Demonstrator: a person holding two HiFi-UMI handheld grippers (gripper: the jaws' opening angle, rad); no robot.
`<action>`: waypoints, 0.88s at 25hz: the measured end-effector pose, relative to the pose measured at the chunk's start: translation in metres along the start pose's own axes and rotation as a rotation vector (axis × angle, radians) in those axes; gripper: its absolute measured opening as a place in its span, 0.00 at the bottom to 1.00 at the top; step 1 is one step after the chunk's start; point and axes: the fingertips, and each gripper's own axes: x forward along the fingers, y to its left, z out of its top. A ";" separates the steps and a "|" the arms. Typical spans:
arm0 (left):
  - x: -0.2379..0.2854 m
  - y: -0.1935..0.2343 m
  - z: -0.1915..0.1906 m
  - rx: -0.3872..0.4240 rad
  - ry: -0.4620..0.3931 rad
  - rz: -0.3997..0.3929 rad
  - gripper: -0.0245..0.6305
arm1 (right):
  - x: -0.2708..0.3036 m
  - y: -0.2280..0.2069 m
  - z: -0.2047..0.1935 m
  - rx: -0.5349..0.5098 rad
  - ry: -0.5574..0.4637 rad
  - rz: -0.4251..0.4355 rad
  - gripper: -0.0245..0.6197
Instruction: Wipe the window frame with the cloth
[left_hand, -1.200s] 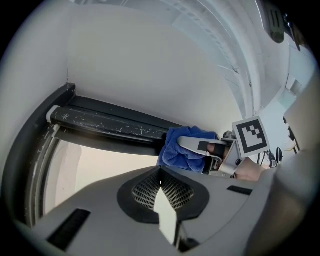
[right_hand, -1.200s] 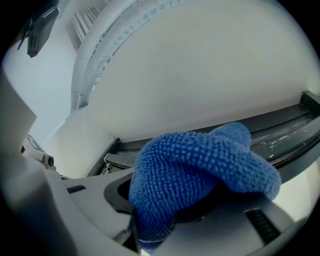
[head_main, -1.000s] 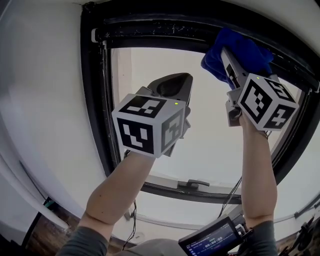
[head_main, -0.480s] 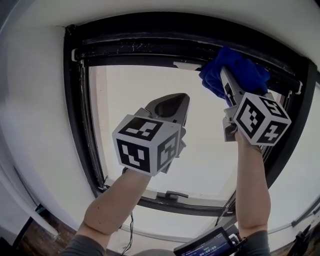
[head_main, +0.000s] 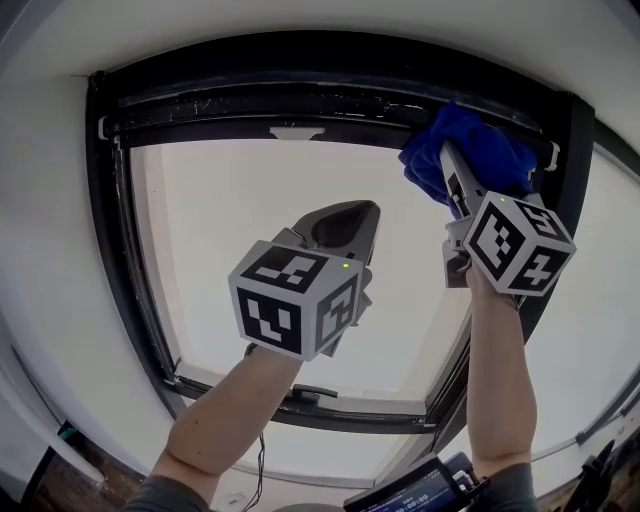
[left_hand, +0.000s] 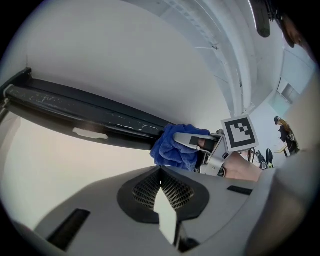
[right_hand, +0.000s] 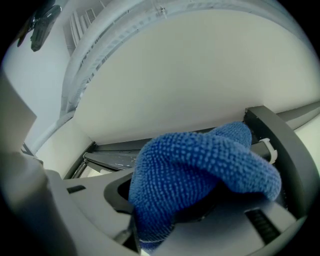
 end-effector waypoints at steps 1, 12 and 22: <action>0.006 -0.007 -0.001 -0.004 0.000 -0.009 0.04 | -0.004 -0.009 0.000 -0.003 0.003 -0.010 0.28; 0.053 -0.076 -0.008 -0.021 0.009 -0.107 0.04 | -0.043 -0.098 0.011 -0.003 0.013 -0.145 0.28; 0.073 -0.120 -0.018 -0.043 0.035 -0.195 0.04 | -0.074 -0.141 0.015 0.031 0.009 -0.232 0.28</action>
